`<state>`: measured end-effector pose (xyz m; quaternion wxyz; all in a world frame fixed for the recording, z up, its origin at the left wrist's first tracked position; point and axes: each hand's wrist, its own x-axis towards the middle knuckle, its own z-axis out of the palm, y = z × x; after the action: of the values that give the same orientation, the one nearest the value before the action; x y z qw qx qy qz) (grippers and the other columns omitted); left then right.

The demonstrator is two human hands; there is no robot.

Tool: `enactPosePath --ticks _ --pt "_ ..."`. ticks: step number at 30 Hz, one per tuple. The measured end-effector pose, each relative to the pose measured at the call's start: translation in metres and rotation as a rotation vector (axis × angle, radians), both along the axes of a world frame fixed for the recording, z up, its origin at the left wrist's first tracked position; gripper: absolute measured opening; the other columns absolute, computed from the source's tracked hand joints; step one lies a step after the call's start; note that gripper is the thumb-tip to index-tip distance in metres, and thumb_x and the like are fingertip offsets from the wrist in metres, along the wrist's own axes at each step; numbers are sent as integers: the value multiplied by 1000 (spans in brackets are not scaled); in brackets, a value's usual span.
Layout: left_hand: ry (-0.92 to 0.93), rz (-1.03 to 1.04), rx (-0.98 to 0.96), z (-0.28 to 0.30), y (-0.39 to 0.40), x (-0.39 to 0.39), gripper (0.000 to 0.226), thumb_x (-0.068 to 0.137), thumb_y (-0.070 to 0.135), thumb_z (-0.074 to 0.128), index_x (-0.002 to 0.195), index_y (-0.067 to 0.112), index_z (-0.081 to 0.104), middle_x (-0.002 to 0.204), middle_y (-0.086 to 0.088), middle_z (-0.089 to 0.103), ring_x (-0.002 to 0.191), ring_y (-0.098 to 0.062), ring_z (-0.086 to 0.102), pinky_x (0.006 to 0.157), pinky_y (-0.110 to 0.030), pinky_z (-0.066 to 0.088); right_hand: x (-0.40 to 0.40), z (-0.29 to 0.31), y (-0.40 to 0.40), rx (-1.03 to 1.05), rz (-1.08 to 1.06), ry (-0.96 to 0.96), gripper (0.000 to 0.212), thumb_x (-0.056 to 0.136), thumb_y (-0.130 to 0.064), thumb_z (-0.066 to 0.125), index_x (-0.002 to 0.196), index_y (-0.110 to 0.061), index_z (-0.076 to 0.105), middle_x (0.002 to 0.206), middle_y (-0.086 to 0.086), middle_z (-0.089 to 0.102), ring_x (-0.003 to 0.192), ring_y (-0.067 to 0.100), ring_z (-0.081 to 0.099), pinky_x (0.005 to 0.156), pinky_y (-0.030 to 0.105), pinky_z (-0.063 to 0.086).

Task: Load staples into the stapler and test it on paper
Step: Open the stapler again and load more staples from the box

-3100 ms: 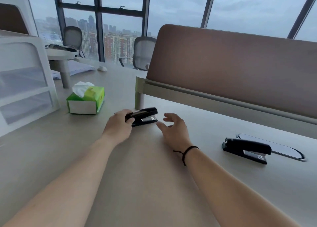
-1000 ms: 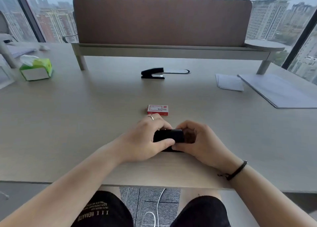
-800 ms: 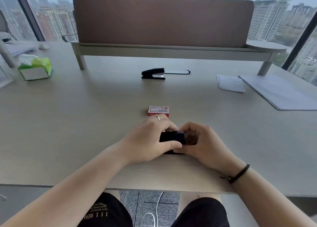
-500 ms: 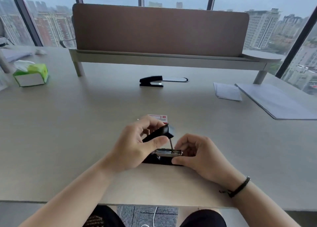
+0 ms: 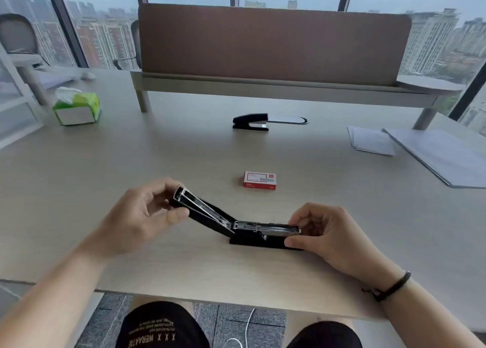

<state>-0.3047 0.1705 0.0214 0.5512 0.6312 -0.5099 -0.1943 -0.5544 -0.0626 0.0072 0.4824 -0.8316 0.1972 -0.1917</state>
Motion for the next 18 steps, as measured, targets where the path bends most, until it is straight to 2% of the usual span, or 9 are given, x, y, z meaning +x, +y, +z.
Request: enactPosePath --ticks 3,6,10,14,16,18 --pt "-158 40 177 -9 10 14 53 65 63 78 97 22 70 81 -2 67 76 -27 63 73 -32 49 0 0 0 7 4 0 24 66 -11 91 78 -22 73 70 2 71 58 9 56 61 28 45" --pt "-263 29 316 -13 9 20 38 65 52 79 93 28 69 83 0 68 77 -25 63 75 -41 51 0 1 1 2 -3 8 24 66 -12 91 78 -21 72 69 -1 71 57 7 57 59 23 46" --pt "-311 21 373 -9 5 23 34 61 51 76 90 34 69 79 7 66 61 -9 52 62 -28 44 1 0 1 3 -9 4 25 65 -11 91 78 -21 72 75 8 74 60 11 60 64 30 48" --pt "-288 -11 416 -4 2 29 35 59 49 79 88 33 69 75 0 64 60 -5 49 61 -27 43 0 0 -1 24 4 1 25 66 -10 90 78 -22 72 73 6 73 61 13 59 64 32 47" --pt "-260 -84 488 3 -1 32 38 57 50 81 90 35 70 72 6 62 58 -1 48 58 -21 43 0 -1 -1 36 8 3 25 67 -10 90 80 -22 72 70 0 70 60 11 57 63 31 46" --pt "-205 -194 544 13 -9 35 49 54 59 84 96 37 71 76 11 64 60 1 51 59 -17 44 0 -2 -2 30 16 4 26 67 -13 90 82 -24 72 71 4 69 60 12 56 63 33 45"
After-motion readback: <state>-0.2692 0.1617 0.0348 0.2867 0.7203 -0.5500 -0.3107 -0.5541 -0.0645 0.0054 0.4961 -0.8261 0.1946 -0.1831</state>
